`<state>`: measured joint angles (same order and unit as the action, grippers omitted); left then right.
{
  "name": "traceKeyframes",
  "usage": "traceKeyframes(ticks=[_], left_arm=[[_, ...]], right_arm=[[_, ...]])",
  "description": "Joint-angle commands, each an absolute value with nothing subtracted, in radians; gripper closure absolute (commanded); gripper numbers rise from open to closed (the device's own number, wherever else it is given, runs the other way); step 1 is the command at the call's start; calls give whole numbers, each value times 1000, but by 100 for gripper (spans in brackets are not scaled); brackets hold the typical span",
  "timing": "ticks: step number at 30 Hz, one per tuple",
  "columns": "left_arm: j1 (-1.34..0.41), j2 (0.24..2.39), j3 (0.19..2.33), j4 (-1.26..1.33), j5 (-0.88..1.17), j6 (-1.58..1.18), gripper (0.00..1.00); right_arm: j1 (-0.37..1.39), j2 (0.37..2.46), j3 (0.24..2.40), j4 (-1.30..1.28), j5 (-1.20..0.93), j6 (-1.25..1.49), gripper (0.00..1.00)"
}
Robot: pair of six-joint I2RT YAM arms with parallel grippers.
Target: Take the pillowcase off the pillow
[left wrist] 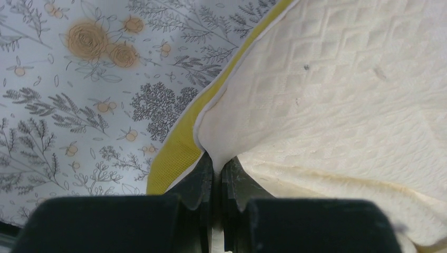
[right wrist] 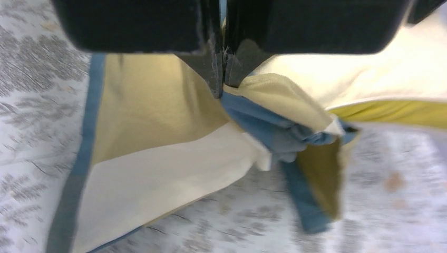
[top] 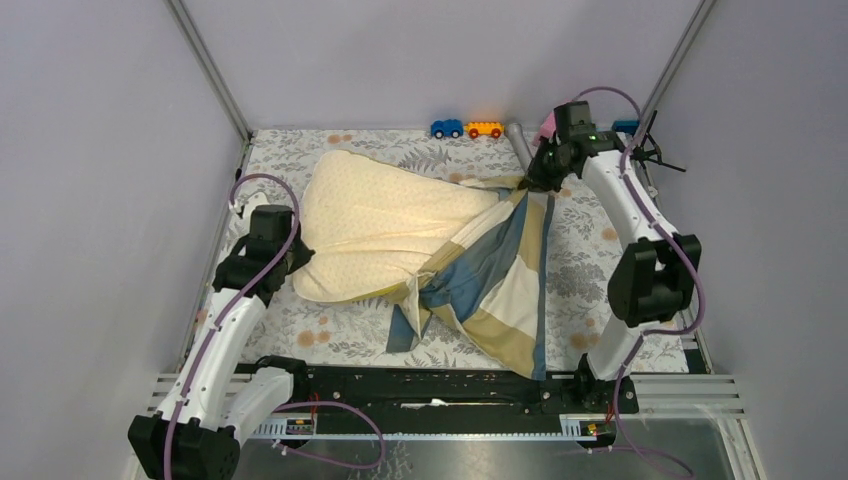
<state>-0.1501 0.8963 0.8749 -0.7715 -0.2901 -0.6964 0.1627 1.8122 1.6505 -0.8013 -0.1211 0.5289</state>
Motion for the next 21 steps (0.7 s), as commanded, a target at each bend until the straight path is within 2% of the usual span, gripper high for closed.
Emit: traceKeyframes(ticks=[1, 4, 7, 9, 12, 14, 16, 17, 18, 19, 20, 21], left_arm=[[-133, 891, 917, -692, -380, -553, 100], [-132, 958, 950, -605, -305, -558, 100], [-133, 1098, 1144, -544, -276, -532, 100], [-151, 1188, 1322, -566, -336, -521, 100], [-201, 1244, 1475, -596, -494, -534, 100], [-218, 1228, 1457, -593, -541, -557, 100], [-221, 1180, 1341, -562, -533, -579, 100], [-220, 1150, 1263, -546, -523, -592, 87], [-219, 1123, 1172, -536, -505, -609, 62], [-219, 1105, 1097, -544, -486, -634, 31], [-214, 1093, 1031, -573, -452, -665, 9], [-200, 1091, 985, -620, -415, -690, 2]], right_arm=[[75, 1645, 1732, -525, -250, 532, 100], [75, 1648, 1804, -433, -387, 582, 100], [75, 1722, 2006, -426, -453, 639, 100], [75, 1804, 2237, -495, -478, 654, 100], [76, 1973, 2724, -666, -538, 659, 100], [76, 2022, 2919, -699, -607, 655, 100], [83, 1995, 2923, -789, -626, 586, 100], [101, 1961, 2838, -853, -596, 513, 100], [125, 1914, 2723, -906, -554, 444, 100], [158, 1851, 2553, -924, -509, 390, 100], [197, 1760, 2337, -892, -465, 364, 100], [217, 1659, 2073, -799, -437, 373, 100]])
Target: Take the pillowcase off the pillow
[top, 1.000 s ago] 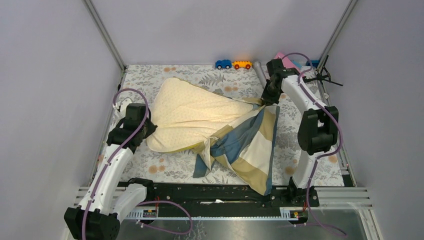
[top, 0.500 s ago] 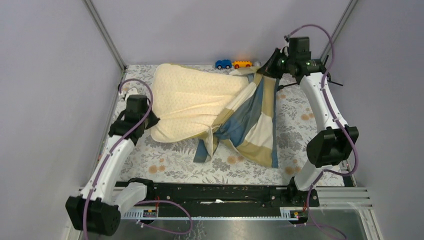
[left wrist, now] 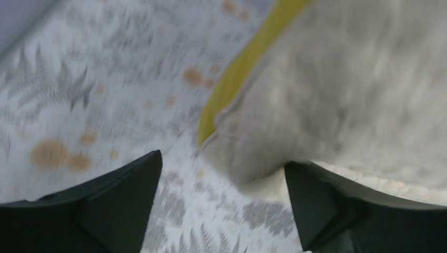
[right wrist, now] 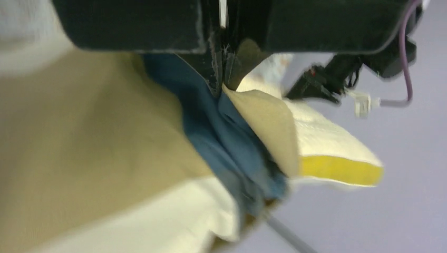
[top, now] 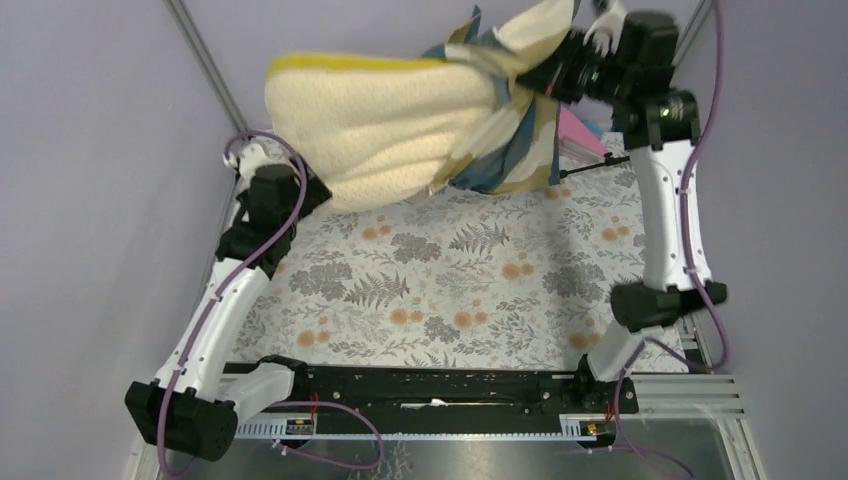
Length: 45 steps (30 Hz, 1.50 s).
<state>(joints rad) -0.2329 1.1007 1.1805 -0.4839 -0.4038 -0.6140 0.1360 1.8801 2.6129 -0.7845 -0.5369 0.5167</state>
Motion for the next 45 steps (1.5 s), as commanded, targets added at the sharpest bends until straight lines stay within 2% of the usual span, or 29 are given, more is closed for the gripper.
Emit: traceKeyframes(ticks=[1, 3, 6, 9, 15, 17, 21, 23, 26, 29, 34, 37, 45], left_arm=[[-188, 1092, 953, -666, -379, -707, 1], [-172, 1081, 902, -752, -334, -728, 1], [-166, 1001, 857, -809, -299, -732, 1], [-174, 905, 877, -848, -266, -728, 1], [-187, 891, 960, -897, -155, -769, 1], [-187, 896, 1004, -928, -108, -802, 1], [-184, 902, 1122, -1072, -199, -880, 1], [-177, 906, 1175, -1142, -275, -902, 1], [-174, 900, 1202, -1197, -325, -930, 1], [-173, 867, 1135, -1161, -267, -939, 1], [-173, 828, 981, -1060, -51, -919, 1], [-173, 829, 899, -1010, 86, -893, 1], [-173, 816, 683, -840, 364, -850, 1]], right_arm=[[223, 1535, 1812, -667, -431, 422, 100], [223, 1313, 1399, -410, -376, 527, 99], [223, 1094, 1084, -285, -277, 603, 92], [224, 1025, 993, -338, -254, 582, 89], [223, 923, 856, -431, -216, 587, 81], [224, 881, 808, -469, -190, 597, 69], [225, 815, 778, -598, -139, 582, 25], [225, 789, 820, -683, -77, 550, 13], [224, 742, 942, -765, 53, 498, 8], [224, 709, 1048, -740, 84, 460, 2], [224, 781, 1149, -674, -96, 446, 1], [224, 833, 1128, -631, -224, 457, 0], [225, 1036, 1046, -621, -375, 431, 0]])
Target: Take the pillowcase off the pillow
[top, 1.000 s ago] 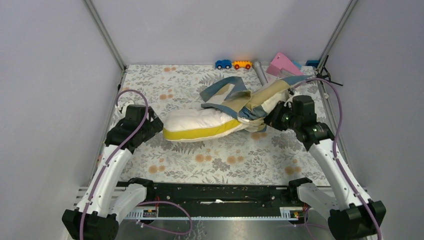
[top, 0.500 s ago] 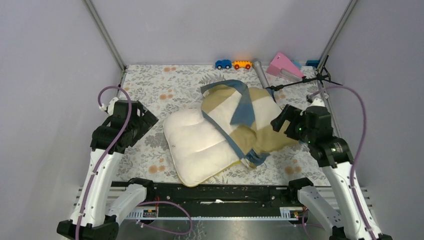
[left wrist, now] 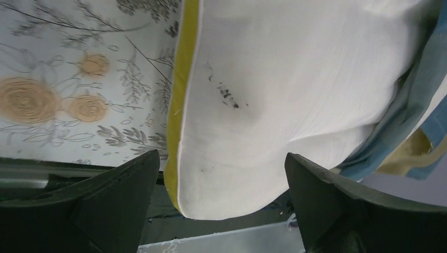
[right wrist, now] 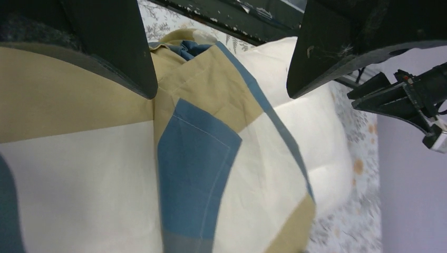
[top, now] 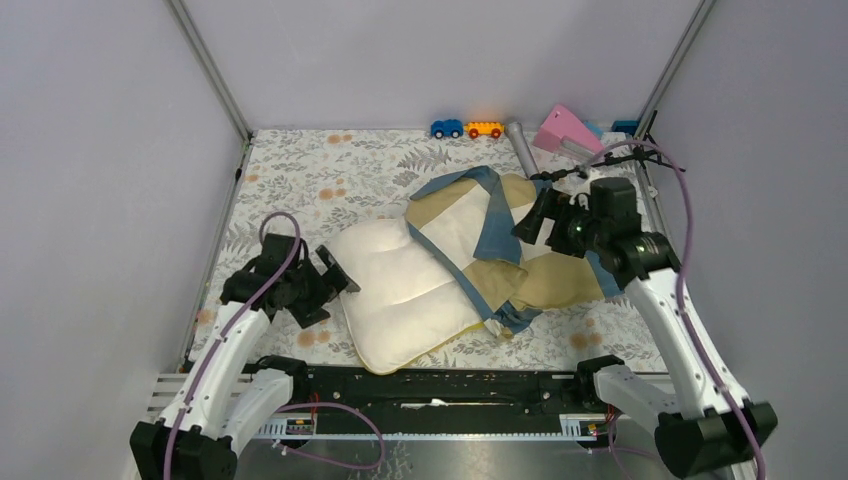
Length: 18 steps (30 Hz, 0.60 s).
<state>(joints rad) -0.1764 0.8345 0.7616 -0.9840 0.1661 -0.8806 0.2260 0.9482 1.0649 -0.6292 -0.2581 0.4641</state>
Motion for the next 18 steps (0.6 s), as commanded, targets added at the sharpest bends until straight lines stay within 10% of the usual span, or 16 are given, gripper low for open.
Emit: traceKeyframes(ticks=[1, 12, 18], left_arm=[[-173, 813, 647, -813, 384, -856, 1], [-173, 896, 480, -594, 453, -915, 3], [-174, 1000, 458, -489, 485, -905, 26]], right_arm=[[226, 1063, 1045, -628, -376, 423, 0], [289, 1289, 1046, -600, -336, 360, 0], [332, 1400, 1056, -548, -363, 368, 11]])
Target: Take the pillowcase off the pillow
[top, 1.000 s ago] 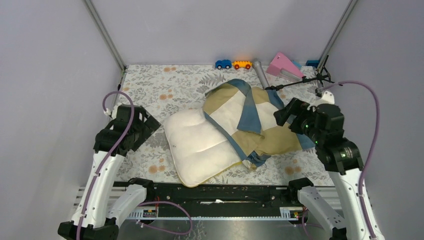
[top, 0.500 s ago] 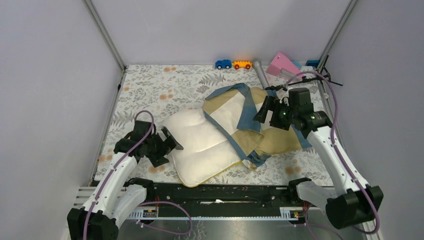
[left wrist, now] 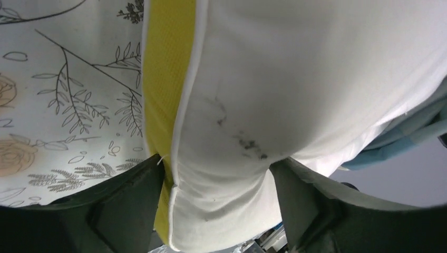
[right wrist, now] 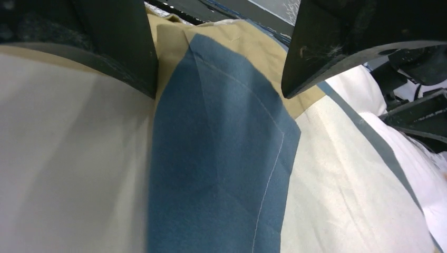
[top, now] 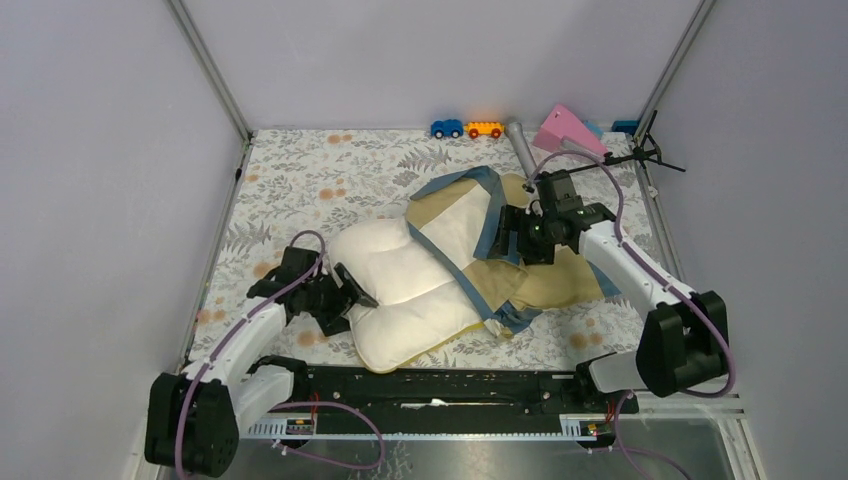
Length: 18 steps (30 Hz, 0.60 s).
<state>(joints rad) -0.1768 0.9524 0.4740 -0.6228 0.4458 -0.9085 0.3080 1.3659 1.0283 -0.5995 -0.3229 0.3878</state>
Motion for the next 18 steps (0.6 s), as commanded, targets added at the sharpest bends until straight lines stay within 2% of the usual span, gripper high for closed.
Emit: traceKeyframes(ticks=[1, 2, 3, 5, 6, 7, 10, 13, 16, 18], left_arm=[[-175, 1015, 466, -489, 471, -898, 33], [-174, 1033, 479, -503, 442, -885, 41], [-174, 1051, 509, -527, 405, -867, 51], [-171, 1086, 566, -585, 313, -826, 73], [-165, 1096, 595, -621, 254, -820, 87], [-155, 1102, 616, -650, 202, -820, 100], [-109, 1109, 704, -741, 30, -801, 100], [-54, 1092, 805, -855, -225, -807, 100], [-12, 1050, 889, -954, -513, -847, 100], [-2, 1025, 940, -1020, -694, -880, 100]], right_arm=[[334, 1414, 1064, -545, -369, 365, 18], [336, 1428, 1075, -547, -371, 358, 29], [336, 1443, 1096, -555, -364, 345, 45], [337, 1464, 1146, -600, -280, 330, 86], [335, 1467, 1172, -626, -203, 330, 99], [334, 1467, 1195, -648, -122, 329, 100], [333, 1447, 1239, -697, 143, 336, 100], [322, 1419, 1257, -739, 463, 388, 100], [312, 1410, 1276, -895, 847, 621, 100], [290, 1385, 1262, -953, 925, 704, 100]])
